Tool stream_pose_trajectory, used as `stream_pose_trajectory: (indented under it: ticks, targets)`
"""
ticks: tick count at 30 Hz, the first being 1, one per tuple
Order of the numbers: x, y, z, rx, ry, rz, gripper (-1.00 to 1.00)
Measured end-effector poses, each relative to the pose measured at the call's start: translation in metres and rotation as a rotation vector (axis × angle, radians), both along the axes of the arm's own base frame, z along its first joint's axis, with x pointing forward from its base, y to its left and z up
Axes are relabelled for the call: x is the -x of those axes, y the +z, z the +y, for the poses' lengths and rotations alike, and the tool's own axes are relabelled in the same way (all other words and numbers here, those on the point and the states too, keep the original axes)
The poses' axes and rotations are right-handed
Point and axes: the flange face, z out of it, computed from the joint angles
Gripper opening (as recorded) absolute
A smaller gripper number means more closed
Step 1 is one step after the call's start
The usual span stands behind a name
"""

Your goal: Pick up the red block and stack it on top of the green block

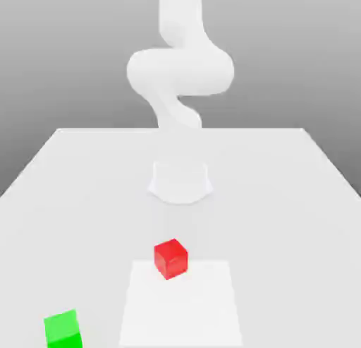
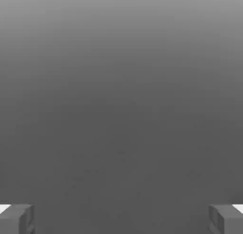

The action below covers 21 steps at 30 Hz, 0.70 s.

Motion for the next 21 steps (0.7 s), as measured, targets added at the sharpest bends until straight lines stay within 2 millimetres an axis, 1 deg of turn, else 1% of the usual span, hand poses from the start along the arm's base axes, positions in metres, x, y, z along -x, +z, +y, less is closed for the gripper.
stream_pose_trajectory:
  ticks: [2,4,7,9,12,16,18,19,21]
  targets:
    - [-0.019,-0.050,0.000,0.044,0.041,0.076,0.00]
    - [-0.032,-0.099,-0.001,0.080,0.083,0.150,0.00]
    - [-0.040,-0.174,-0.005,0.123,0.150,0.262,0.00]
    - [-0.038,-0.225,-0.008,0.144,0.200,0.337,0.00]
    - [-0.023,-0.300,-0.013,0.166,0.283,0.455,0.00]
    - [0.019,-0.403,-0.019,0.174,0.413,0.619,0.00]
    - [0.036,-0.452,-0.020,0.174,0.464,0.681,0.00]
    - [0.040,-0.468,-0.019,0.176,0.478,0.695,0.00]
    - [0.044,-0.490,-0.021,0.176,0.483,0.706,0.00]
